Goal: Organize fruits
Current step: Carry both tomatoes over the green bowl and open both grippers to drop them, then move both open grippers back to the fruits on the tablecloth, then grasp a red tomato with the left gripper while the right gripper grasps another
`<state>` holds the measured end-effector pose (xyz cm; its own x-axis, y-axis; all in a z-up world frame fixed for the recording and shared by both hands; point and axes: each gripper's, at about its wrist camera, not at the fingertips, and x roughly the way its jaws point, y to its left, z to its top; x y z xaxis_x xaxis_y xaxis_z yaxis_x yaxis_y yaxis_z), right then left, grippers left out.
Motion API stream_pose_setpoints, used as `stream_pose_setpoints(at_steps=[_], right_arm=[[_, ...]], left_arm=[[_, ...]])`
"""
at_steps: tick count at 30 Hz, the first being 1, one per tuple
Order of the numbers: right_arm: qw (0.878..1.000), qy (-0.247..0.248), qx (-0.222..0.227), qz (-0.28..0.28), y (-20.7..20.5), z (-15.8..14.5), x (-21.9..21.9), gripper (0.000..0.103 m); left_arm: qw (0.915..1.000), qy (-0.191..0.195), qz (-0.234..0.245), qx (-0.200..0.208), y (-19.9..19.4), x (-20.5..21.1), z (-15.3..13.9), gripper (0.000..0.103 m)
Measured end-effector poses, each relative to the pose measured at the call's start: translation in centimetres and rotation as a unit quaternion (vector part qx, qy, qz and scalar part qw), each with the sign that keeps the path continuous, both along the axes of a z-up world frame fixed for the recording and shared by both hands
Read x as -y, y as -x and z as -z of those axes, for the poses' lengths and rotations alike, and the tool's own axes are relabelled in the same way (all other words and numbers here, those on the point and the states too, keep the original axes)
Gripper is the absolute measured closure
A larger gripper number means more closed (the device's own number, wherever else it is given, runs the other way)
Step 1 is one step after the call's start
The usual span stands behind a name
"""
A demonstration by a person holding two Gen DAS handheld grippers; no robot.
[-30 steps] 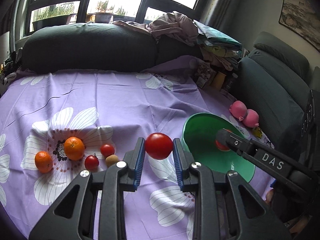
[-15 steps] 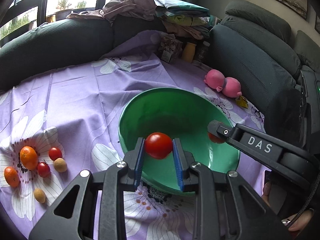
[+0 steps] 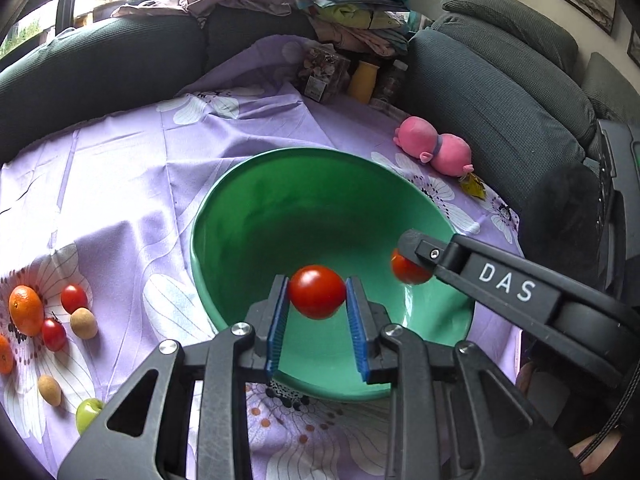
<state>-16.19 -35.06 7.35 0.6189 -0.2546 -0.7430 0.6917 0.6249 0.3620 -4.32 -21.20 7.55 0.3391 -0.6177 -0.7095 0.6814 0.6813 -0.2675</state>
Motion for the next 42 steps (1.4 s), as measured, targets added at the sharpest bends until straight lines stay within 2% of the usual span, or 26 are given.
stream_pose_setpoints(at_steps=[2,4,6,8,11,13,17,20,23,26,29,31,34,36,42], right_arm=[[1.000,0.005,0.005,0.002,0.1,-0.2,0.0,0.065],[1.000,0.009,0.011,0.000,0.2,-0.5,-0.2,0.057],[1.000,0.013,0.020,-0.005,0.2,-0.7,-0.4,0.053],[0.999,0.016,0.028,-0.016,-0.1,-1.0,-0.8,0.053],[0.998,0.021,0.038,-0.039,-0.8,-1.4,-1.7,0.052],[0.997,0.023,0.045,-0.054,-1.3,-1.7,-2.5,0.052],[0.992,0.026,0.062,-0.109,-2.9,-2.3,-5.0,0.047],[0.985,0.026,0.065,-0.158,-4.6,-2.5,-7.3,0.047],[0.977,0.028,0.051,-0.205,-6.7,-2.2,-9.9,0.047],[0.967,0.003,0.026,-0.253,-9.2,-1.2,-12.2,0.047],[0.956,-0.035,0.010,-0.290,-11.8,0.2,-13.8,0.047],[0.953,-0.032,-0.010,-0.300,-13.1,1.1,-14.8,0.047],[0.953,-0.021,-0.040,-0.299,-14.2,2.3,-15.6,0.050],[0.947,-0.030,-0.053,-0.316,-15.1,2.8,-16.0,0.054],[0.937,-0.025,-0.090,-0.338,-18.1,4.2,-17.1,0.055]], left_arm=[[1.0000,0.005,-0.006,0.003,0.1,-0.7,-0.5,0.068],[0.9997,0.010,-0.019,0.013,0.3,-1.7,-1.2,0.050],[0.9993,0.013,-0.032,0.016,0.3,-3.1,-1.8,0.041],[0.9984,0.011,-0.054,0.011,-0.1,-5.1,-2.4,0.036],[0.9931,0.009,-0.116,0.012,-0.9,-9.5,-2.9,0.031],[0.9851,0.009,-0.172,0.004,-1.7,-13.1,-2.8,0.029],[0.9629,0.025,-0.268,-0.025,-3.2,-19.8,-1.6,0.029],[0.9520,0.029,-0.302,-0.040,-4.2,-23.0,-0.6,0.029],[0.9411,0.031,-0.332,-0.057,-5.1,-24.4,0.1,0.031],[0.9483,0.032,-0.310,-0.060,-5.7,-23.6,0.8,0.032],[0.9555,0.011,-0.284,-0.078,-6.5,-22.1,2.2,0.040],[0.9582,-0.009,-0.275,-0.078,-6.8,-21.1,2.8,0.044],[0.9605,-0.022,-0.265,-0.082,-7.4,-20.2,3.6,0.049],[0.9605,-0.027,-0.262,-0.091,-8.0,-19.9,4.0,0.052],[0.9592,-0.031,-0.261,-0.104,-9.1,-19.4,4.9,0.054]])
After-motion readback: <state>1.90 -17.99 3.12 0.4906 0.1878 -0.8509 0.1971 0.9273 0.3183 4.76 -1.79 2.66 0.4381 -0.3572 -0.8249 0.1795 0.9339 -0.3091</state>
